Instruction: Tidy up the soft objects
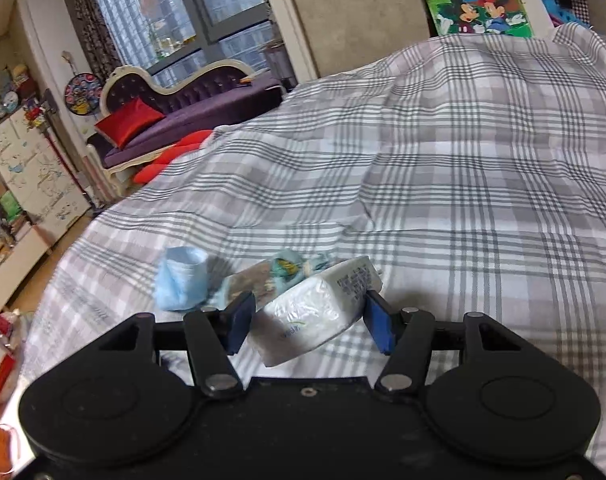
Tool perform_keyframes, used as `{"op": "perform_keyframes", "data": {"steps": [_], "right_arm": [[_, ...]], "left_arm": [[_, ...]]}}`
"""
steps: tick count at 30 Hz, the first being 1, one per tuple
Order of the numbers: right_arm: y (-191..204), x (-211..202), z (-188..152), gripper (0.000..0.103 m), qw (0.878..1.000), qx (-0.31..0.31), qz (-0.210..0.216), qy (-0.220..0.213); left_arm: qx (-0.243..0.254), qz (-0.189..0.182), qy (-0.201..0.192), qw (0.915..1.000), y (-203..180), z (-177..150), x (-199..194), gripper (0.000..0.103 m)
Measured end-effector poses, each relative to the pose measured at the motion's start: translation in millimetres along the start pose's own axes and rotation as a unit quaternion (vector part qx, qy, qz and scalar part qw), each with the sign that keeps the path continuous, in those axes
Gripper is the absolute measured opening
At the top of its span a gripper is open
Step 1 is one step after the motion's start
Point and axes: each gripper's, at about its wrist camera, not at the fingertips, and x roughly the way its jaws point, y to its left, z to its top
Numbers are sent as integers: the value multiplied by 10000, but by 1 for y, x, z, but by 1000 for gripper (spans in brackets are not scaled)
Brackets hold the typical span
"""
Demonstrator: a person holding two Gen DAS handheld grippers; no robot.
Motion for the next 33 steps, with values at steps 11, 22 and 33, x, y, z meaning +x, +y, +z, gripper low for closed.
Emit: {"op": "perform_keyframes", "data": {"steps": [11, 22, 33], "right_arm": [[71, -76, -26, 59, 9867, -682, 1272, 746], [147, -97, -123, 59, 9356, -1849, 2145, 2109], [197, -109, -210, 59, 8861, -2987, 2286, 2706]], "left_arm": [[-577, 256, -137, 9979, 66, -16, 19, 55], [-992, 154, -116, 9949, 89, -18, 46, 55], [-1218, 210, 56, 9923, 98, 1, 74, 55]]}}
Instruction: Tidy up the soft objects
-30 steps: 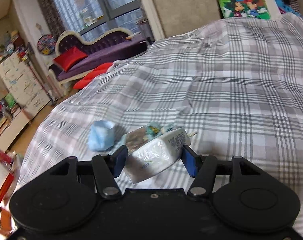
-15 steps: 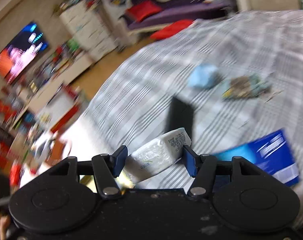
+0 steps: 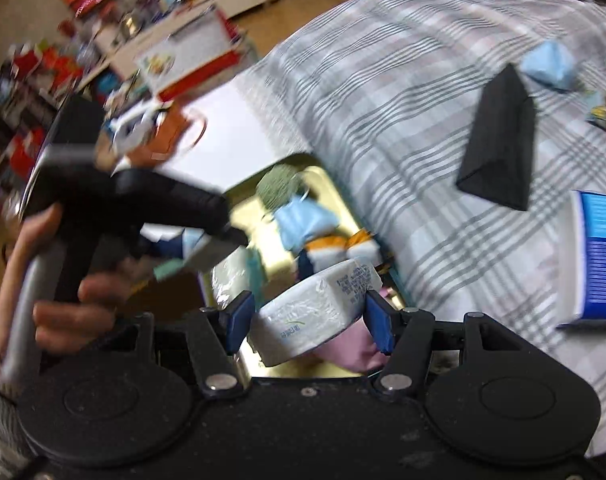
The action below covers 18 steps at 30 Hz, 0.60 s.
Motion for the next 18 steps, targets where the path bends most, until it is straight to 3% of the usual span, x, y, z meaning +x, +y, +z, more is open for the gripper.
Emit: {"op": "perform_keyframes", "data": {"steps": [7, 11, 18], "right_arm": [[17, 24, 0, 59, 9997, -106, 49, 194], [20, 35, 1, 64, 9996, -93, 16, 278], [14, 38, 1, 69, 9995, -23, -168, 274]], "left_arm": [[151, 168, 22, 9997, -1, 5, 7, 56], [142, 159, 46, 9998, -1, 7, 9, 63], [150, 216, 92, 9996, -1, 4, 11, 63]]}}
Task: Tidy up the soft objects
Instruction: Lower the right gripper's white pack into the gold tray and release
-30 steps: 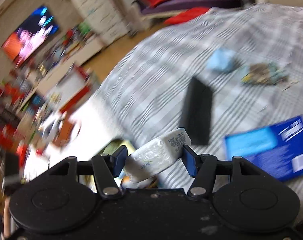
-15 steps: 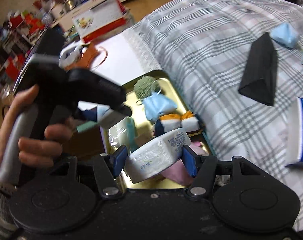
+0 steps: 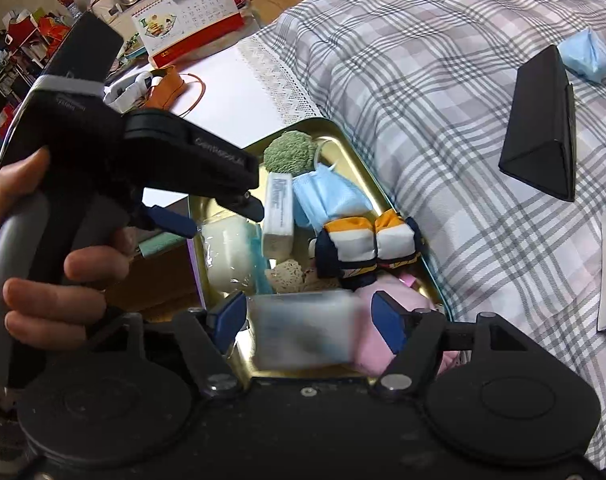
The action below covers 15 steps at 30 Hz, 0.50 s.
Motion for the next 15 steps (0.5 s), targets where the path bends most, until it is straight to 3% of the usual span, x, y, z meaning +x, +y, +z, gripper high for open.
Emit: {"op": "perform_keyframes", "data": {"steps": [15], "right_arm": [[-12, -11, -5, 69, 9999, 140, -23, -94]], "left_arm": [[190, 0, -48, 9998, -14, -11, -12, 65]]}}
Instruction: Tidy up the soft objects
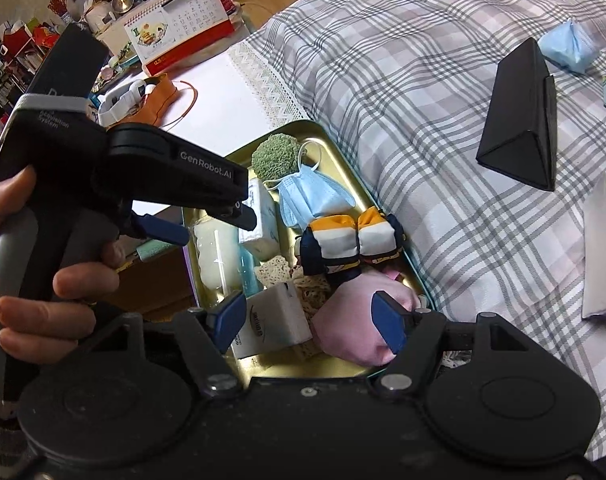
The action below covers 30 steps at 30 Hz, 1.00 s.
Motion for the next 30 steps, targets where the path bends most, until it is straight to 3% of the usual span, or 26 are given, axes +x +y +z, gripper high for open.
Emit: {"op": "perform_keyframes", "data": {"steps": [16, 30], "right_arm": [[-41, -30, -3, 71, 9986, 401, -213, -279], [-104, -75, -1, 74, 9897, 1018, -463, -892]], "left_arm": [[359, -23, 45, 9993, -33, -17, -14, 65], [896, -74, 21, 9960, -91, -31, -33, 65]]}}
